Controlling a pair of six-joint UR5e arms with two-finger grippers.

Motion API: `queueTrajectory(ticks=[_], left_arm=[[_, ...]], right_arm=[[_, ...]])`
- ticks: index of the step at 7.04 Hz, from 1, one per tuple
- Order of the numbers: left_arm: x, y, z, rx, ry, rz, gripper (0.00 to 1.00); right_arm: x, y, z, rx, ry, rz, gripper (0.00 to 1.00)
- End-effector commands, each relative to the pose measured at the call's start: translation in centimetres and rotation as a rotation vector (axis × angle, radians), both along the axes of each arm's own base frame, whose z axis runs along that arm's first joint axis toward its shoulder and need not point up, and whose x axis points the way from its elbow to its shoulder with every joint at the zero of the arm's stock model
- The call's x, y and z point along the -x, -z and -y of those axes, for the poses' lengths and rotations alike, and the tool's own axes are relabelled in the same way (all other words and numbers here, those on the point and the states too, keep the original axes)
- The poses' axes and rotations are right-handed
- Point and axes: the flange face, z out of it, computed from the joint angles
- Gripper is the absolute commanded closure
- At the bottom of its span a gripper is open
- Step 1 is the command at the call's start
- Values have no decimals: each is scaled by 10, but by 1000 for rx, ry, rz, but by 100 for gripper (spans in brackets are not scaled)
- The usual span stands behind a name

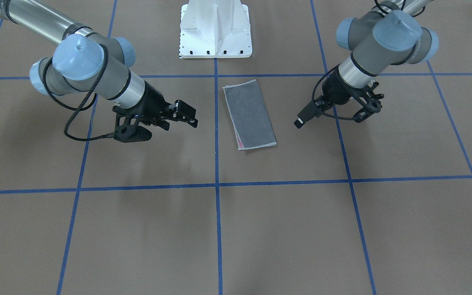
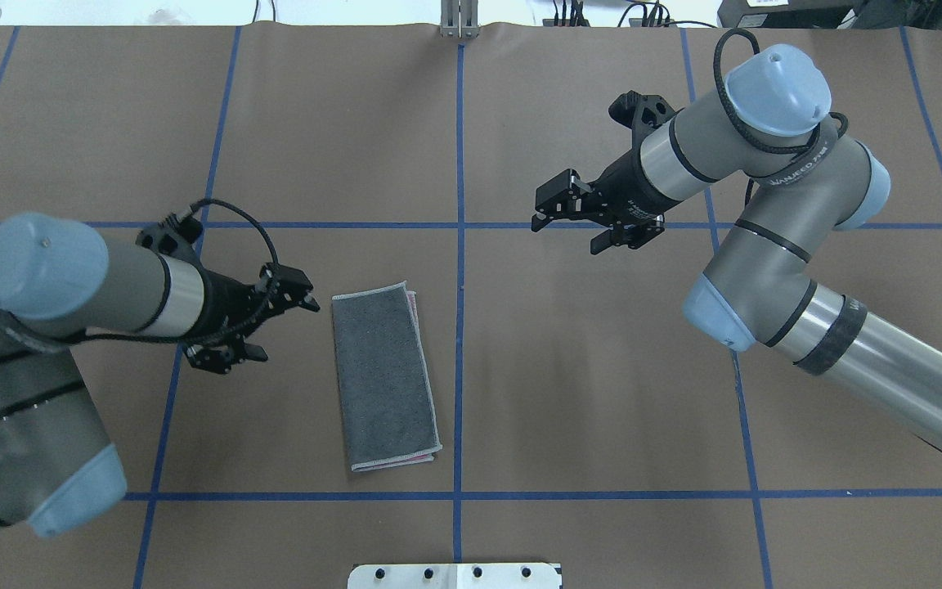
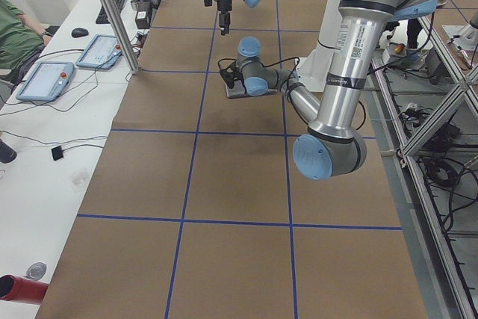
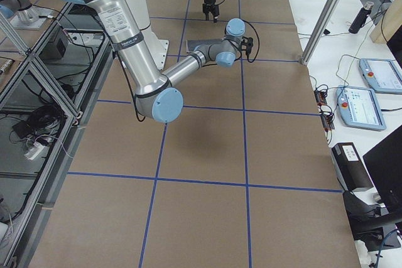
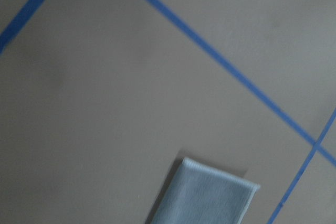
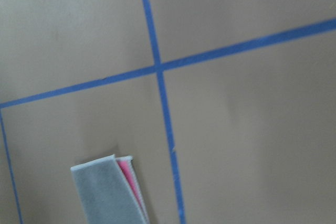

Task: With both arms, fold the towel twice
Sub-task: 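Move the left gripper to the folded towel's end nearest the robot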

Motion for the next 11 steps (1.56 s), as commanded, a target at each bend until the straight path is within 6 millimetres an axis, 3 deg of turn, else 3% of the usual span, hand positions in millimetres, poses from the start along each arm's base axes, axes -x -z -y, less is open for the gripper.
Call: queueTrajectory(ticks=[1, 2, 5, 7, 9, 11], left_arm=[[-60, -1, -82, 18, -3, 16, 0], [-78, -2, -109, 10, -9, 21, 0], [-91, -5, -124, 12, -39, 30, 4], [-101, -10, -128, 14, -49, 43, 17], [-117, -5, -126, 14, -52, 41, 21], [-117, -3, -126, 13, -52, 38, 41]], right_arm=[[-5, -17, 6, -18, -3, -22, 0], [-4, -17, 5, -19, -2, -21, 0], [-4, -16, 6, -22, -4, -18, 0], [-3, -15, 5, -23, -2, -17, 0], [-3, -16, 5, -23, -3, -18, 0], [-3, -16, 5, -23, -2, -18, 0]])
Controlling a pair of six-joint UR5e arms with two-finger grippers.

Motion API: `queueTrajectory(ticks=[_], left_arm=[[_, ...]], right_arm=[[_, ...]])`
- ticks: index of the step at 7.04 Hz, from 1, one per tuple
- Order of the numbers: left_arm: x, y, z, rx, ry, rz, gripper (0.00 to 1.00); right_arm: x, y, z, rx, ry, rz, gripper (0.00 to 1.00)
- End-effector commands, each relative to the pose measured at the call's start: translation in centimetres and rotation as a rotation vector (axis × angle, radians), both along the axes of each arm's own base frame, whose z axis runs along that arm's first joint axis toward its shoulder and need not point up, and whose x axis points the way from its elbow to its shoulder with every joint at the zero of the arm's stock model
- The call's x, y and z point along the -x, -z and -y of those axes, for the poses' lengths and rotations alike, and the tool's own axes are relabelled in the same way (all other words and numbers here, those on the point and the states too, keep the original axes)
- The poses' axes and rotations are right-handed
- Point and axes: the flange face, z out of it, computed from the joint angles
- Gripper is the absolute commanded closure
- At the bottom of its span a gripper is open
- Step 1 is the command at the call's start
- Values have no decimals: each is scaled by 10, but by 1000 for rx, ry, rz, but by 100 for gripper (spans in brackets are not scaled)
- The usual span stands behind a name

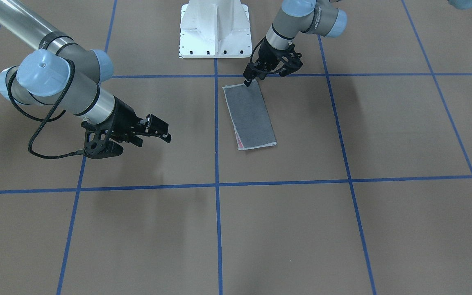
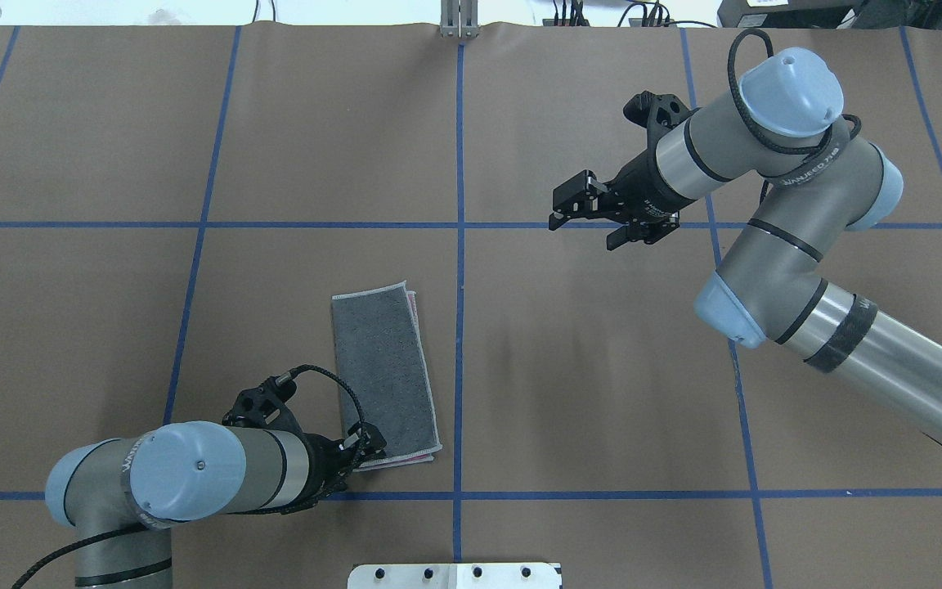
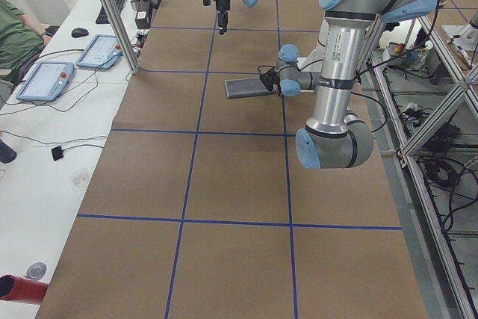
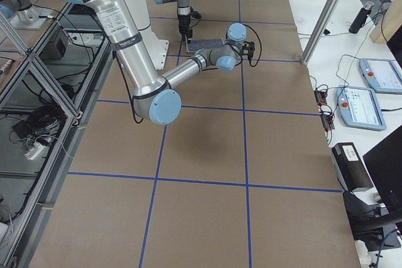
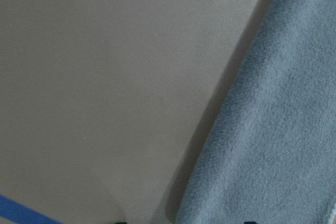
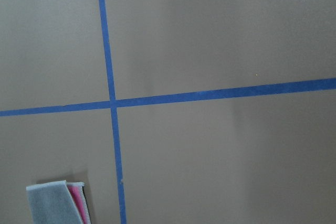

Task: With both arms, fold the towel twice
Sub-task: 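Move the left gripper to the folded towel's end nearest the robot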

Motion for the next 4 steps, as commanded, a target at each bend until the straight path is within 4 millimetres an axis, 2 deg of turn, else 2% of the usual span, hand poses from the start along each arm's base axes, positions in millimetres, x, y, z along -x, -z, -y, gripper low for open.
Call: queueTrajectory(ticks=[1, 2, 3, 4], left_arm=[[-1, 1, 0, 0, -2, -1, 57], [0, 2, 0, 0, -2, -3, 78], [1, 3, 0, 2, 1, -5, 91], [3, 3, 1, 31, 17, -9, 99]], right_arm=[[1, -3, 1, 4, 1, -3, 0], [2, -6, 2, 8, 1, -7, 0], [3, -7, 3, 7, 2, -10, 0], [4, -7, 2, 5, 3, -10, 0]])
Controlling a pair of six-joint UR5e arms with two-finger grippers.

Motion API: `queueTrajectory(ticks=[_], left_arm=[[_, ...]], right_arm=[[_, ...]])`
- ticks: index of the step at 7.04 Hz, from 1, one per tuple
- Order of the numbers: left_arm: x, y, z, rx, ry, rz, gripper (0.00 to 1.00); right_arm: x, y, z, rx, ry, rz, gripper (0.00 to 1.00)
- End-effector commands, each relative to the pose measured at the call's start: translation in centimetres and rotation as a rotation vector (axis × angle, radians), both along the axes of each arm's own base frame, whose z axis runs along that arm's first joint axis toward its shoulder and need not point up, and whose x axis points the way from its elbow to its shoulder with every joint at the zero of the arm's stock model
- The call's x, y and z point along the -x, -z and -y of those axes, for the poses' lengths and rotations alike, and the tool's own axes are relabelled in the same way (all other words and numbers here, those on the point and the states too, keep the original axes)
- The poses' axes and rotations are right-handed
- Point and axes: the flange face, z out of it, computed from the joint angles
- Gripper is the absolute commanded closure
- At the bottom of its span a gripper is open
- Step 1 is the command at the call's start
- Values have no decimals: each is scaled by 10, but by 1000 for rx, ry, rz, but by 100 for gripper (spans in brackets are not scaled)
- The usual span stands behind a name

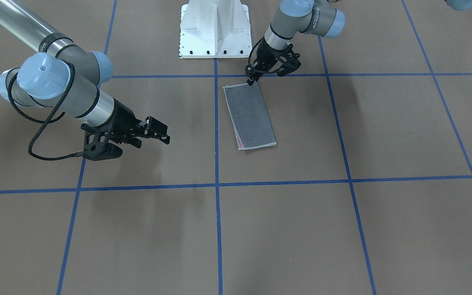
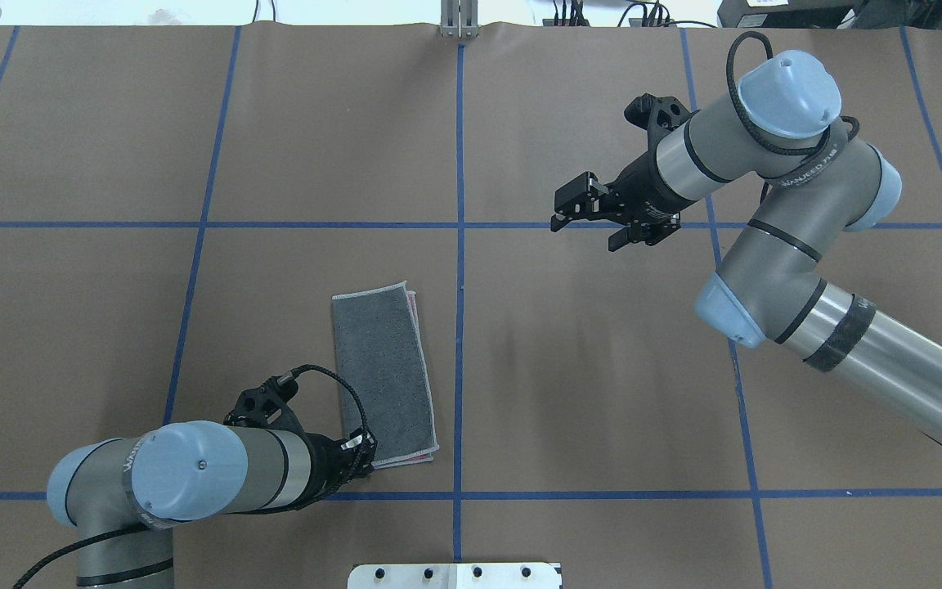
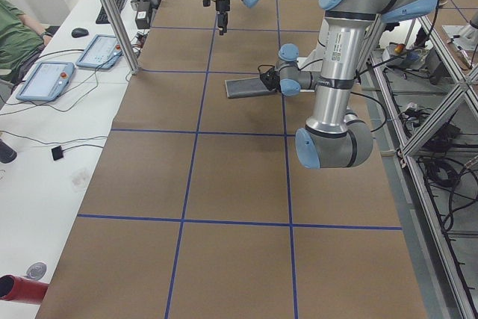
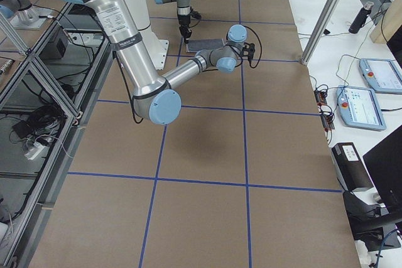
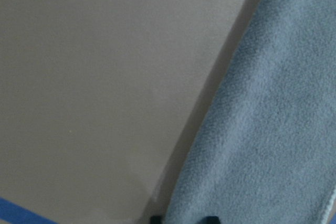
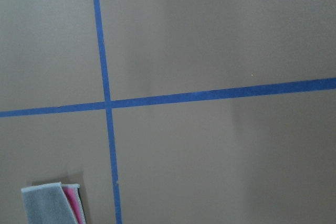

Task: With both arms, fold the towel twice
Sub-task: 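Grasp the towel end with the left gripper and lift it, then grasp the grey towel's near end with the left gripper and lift it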

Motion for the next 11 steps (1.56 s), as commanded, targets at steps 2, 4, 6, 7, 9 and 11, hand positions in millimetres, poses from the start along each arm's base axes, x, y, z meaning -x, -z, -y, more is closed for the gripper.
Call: queueTrajectory(ticks=[2, 4, 6, 7, 9, 11], left_arm=[[6, 12, 0, 68, 38, -32, 100], [23, 34, 11, 67, 61, -66, 100], [40, 49, 57, 52, 135, -90, 100], [49, 46, 82, 48, 180, -87, 100], [51, 45, 131, 53, 242, -78, 100], [52, 60, 176, 59, 284, -100, 100]], right_arm=[[2, -2, 0, 1, 2, -3, 0], [4, -2, -1, 3, 5, -4, 0], [6, -3, -3, 4, 9, -5, 0], [7, -2, -3, 2, 9, -4, 0], [10, -2, -5, 1, 14, -3, 0], [10, -2, -5, 0, 13, -4, 0]])
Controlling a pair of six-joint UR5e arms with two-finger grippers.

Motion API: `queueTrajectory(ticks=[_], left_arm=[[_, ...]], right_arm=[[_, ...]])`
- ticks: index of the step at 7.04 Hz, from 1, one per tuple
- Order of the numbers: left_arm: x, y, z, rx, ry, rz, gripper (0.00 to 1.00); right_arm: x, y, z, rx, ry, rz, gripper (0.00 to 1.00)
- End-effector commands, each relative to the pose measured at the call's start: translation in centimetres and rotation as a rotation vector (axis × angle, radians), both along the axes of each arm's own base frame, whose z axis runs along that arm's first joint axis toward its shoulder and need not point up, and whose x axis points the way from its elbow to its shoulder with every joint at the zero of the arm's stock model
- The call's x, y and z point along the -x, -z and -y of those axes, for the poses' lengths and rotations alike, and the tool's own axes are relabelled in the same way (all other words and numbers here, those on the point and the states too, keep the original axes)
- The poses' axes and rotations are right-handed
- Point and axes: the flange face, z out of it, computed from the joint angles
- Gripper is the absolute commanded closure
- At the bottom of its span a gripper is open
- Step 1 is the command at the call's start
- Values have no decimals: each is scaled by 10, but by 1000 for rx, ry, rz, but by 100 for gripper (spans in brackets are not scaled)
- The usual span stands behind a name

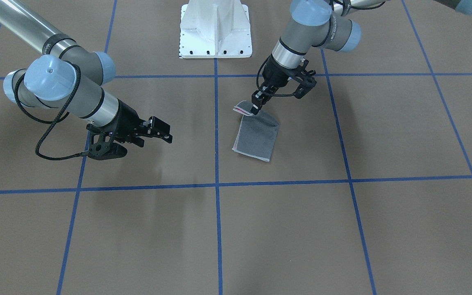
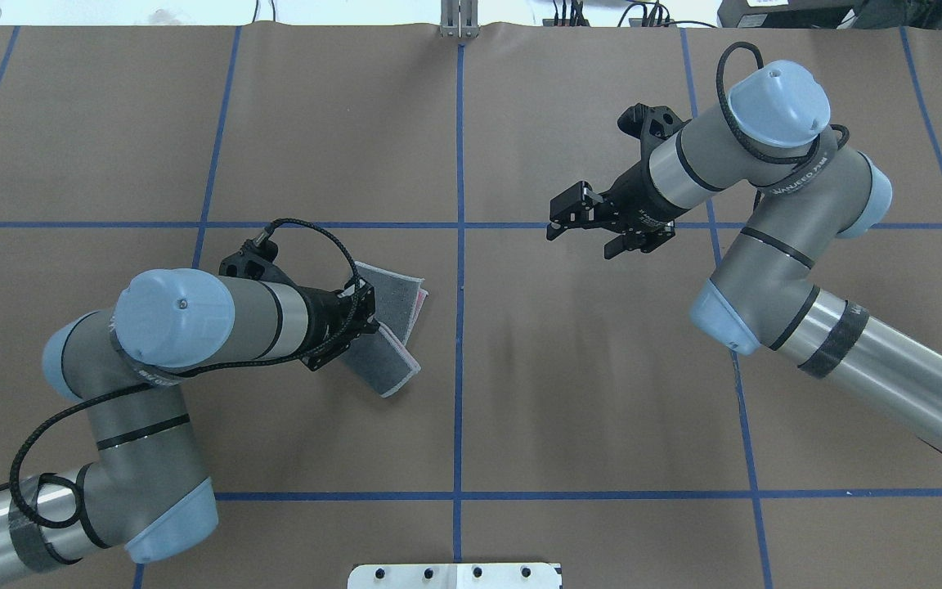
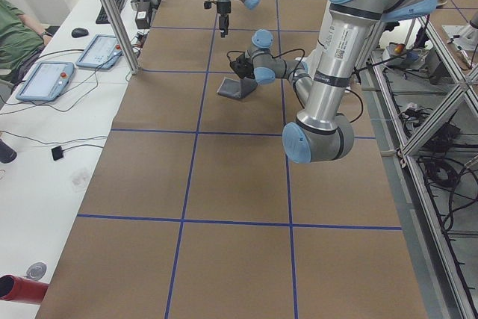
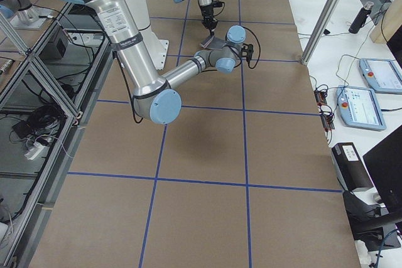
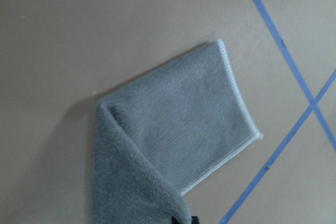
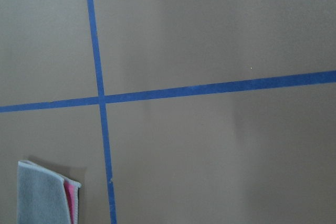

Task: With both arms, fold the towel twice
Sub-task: 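Grasp the grey towel's near end with the left gripper and lift it, then fold the held end over toward the far end with the left gripper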

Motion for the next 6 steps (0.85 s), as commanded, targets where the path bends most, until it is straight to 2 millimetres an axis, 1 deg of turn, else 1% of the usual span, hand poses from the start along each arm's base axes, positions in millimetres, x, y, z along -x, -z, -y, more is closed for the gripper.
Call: queueTrajectory(ticks=[1, 2, 4, 6], left_arm=[[10, 3, 39, 0, 32, -34, 100], [11, -1, 44, 2, 39, -38, 100], [18, 2, 51, -3, 56, -56, 100], [8, 19, 60, -9, 56, -73, 100]], right_arm=[[1, 0, 0, -1, 0, 0, 0], [3, 0, 1, 0, 2, -2, 0], [4, -6, 5, -1, -18, -18, 0], [4, -7, 6, -1, -21, -19, 0]])
